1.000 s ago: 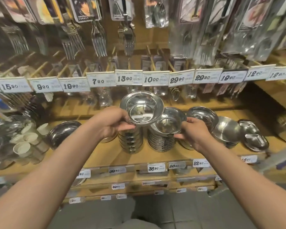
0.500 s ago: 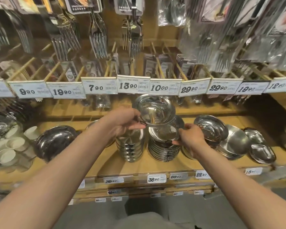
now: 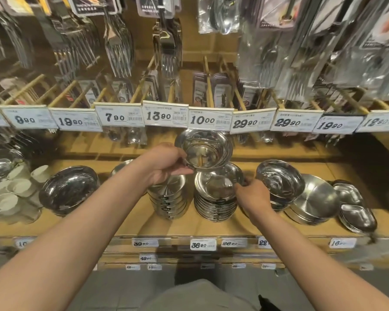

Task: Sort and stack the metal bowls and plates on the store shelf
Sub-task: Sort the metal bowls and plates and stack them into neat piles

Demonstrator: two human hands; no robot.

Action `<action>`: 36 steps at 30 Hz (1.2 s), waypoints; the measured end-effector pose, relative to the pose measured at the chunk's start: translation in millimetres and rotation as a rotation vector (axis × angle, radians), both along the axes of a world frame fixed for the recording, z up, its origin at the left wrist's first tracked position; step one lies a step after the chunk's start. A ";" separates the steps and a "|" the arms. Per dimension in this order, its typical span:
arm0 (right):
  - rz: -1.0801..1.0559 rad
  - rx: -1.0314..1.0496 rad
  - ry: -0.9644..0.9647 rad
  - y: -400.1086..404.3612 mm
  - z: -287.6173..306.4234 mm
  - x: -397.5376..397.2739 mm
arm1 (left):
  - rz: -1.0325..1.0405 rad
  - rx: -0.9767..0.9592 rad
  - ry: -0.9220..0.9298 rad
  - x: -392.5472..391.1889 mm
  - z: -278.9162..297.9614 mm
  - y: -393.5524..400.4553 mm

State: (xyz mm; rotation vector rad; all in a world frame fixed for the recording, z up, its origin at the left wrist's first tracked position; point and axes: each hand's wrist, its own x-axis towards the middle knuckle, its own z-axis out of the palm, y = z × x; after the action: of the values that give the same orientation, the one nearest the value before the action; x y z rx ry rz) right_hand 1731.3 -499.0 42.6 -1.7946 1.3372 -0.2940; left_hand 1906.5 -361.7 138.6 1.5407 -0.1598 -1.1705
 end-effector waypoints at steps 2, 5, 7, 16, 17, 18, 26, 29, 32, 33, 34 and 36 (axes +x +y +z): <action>0.012 0.021 0.002 0.0 0.2 0.1 | 0.019 0.000 -0.012 -5.6 -0.8 0.1; 0.030 0.032 0.034 3.2 0.0 0.9 | 0.049 0.007 -0.019 -14.1 -1.6 1.5; 0.028 0.027 0.069 6.1 -0.4 1.0 | 0.067 0.002 -0.008 -19.8 -0.7 4.0; 0.112 -0.077 0.141 9.0 -1.2 -9.1 | 0.140 0.010 -0.002 -42.0 -7.9 15.3; 0.121 -0.085 0.146 9.5 -1.8 -10.4 | 0.149 0.011 -0.007 -43.6 -8.5 16.0; 0.127 -0.083 0.157 10.5 -1.7 -11.9 | 0.154 0.011 -0.009 -45.5 -8.9 16.4; 0.171 -0.121 0.132 12.9 11.0 -21.6 | 0.188 0.008 0.004 -61.9 -12.1 10.9; 0.136 -0.034 -0.176 11.3 23.3 -23.6 | 0.212 -0.001 -0.017 -68.5 -17.2 3.6; 0.042 0.227 -0.423 8.7 40.8 -16.3 | 0.244 -0.014 -0.039 -73.1 -21.8 -7.1; 0.055 0.219 -0.423 6.9 43.7 -13.9 | 0.256 -0.009 -0.053 -74.1 -23.5 -10.8; 0.071 0.187 -0.408 5.1 45.3 -11.5 | 0.265 0.002 -0.072 -75.1 -25.1 -14.3; 0.097 0.116 -0.358 2.7 45.7 -8.2 | 0.285 0.033 -0.114 -76.6 -30.0 -20.6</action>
State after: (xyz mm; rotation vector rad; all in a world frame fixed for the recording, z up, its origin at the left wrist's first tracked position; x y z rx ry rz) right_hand 1723.1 -496.3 88.2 -1.6134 0.9922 -0.4521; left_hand 1830.0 -382.3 108.5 1.6005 0.0041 -0.8655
